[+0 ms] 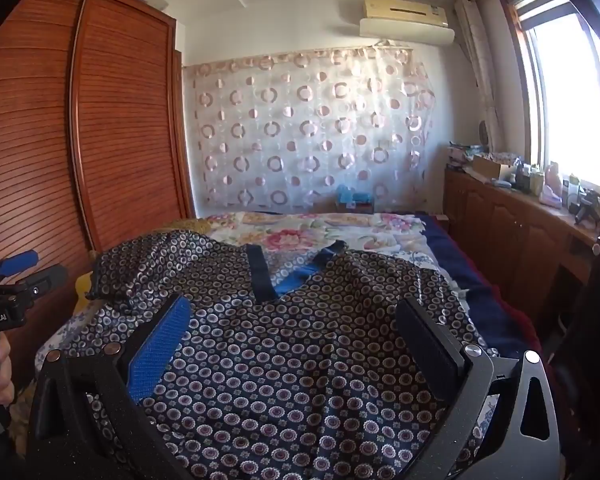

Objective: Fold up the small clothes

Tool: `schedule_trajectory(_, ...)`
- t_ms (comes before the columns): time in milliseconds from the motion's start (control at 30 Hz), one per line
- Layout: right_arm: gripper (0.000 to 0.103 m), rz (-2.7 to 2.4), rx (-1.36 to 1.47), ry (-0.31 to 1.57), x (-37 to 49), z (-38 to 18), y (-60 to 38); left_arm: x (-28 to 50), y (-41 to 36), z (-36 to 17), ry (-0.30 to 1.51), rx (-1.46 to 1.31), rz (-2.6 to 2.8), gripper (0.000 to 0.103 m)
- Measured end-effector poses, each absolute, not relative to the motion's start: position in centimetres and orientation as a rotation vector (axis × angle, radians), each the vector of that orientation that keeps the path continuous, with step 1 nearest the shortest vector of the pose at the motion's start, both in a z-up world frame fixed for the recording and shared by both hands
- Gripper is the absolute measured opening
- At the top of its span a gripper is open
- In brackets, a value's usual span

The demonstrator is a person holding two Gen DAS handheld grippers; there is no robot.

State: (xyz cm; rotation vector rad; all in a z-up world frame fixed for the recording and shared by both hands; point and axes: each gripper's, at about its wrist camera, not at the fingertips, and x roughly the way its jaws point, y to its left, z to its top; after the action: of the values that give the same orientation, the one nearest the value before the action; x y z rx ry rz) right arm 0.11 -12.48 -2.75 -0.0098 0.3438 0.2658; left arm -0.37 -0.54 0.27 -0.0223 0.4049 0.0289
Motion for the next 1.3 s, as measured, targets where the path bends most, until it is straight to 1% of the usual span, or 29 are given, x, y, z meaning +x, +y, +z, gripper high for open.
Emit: schedule_trajectory(1300, 0.103, 0.266, -0.003, 0.335, -0.1, -2.2, -12.3, -1.1, -1.6, 1.5, 0.374, -0.003, 0.025, 0.103)
